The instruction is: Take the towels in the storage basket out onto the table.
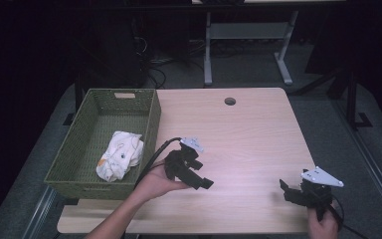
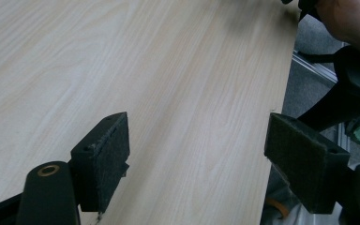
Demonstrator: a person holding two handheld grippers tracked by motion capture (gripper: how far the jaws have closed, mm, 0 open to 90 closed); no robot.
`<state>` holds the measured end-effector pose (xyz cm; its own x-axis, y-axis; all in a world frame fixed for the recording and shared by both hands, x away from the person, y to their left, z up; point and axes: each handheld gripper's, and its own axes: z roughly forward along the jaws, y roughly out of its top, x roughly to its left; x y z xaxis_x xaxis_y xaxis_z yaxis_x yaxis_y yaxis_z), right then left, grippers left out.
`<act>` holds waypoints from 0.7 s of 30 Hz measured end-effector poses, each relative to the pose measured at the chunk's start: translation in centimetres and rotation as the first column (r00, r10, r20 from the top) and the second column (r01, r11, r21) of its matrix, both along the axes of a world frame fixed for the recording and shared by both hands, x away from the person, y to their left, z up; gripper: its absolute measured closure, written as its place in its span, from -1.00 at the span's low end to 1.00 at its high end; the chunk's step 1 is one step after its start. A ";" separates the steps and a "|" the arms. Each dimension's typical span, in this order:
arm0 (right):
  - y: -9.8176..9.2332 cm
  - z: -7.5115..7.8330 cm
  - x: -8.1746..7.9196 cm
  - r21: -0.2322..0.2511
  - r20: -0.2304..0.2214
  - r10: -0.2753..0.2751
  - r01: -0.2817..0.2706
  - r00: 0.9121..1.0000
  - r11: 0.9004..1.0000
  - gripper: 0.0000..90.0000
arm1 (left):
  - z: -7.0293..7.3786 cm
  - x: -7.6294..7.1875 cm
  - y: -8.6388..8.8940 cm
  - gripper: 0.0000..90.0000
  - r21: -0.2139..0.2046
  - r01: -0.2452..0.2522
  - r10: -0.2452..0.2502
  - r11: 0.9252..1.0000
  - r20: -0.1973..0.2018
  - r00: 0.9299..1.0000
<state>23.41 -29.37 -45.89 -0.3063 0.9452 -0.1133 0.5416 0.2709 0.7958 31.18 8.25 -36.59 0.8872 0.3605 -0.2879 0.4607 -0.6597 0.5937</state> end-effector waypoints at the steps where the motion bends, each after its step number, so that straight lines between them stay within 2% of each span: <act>1: 0.0 0.0 0.0 -0.001 0.000 0.001 -0.001 1.000 1.000 -0.69 | 0.4 0.1 0.1 -0.51 0.004 0.001 -0.001 1.000 0.007 1.000; 7: -0.1 0.1 0.0 0.004 0.003 0.003 -0.003 1.000 1.000 -0.69 | 1.9 1.4 1.3 -0.51 -0.002 0.011 -0.011 1.000 -0.021 1.000; 11: -0.2 0.1 0.0 0.005 0.003 0.003 -0.003 1.000 1.000 -0.69 | 2.8 2.4 2.5 -0.49 -0.019 -0.015 0.014 1.000 -0.056 0.998; 15: -0.1 0.1 0.1 0.002 -0.001 0.005 -0.005 1.000 1.000 -0.69 | 3.8 3.4 4.1 -0.49 -0.028 -0.035 0.033 0.999 -0.069 0.997; 21: 0.0 0.1 0.0 0.002 0.001 0.003 -0.003 1.000 1.000 -0.69 | 4.9 4.0 5.9 -0.48 -0.048 -0.063 0.059 0.997 -0.077 0.995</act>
<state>23.42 -29.38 -45.82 -0.3092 0.9444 -0.1120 0.5402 0.2713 0.7966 35.21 14.17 -31.65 0.8390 0.3965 -0.3725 0.5440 -0.5992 0.5875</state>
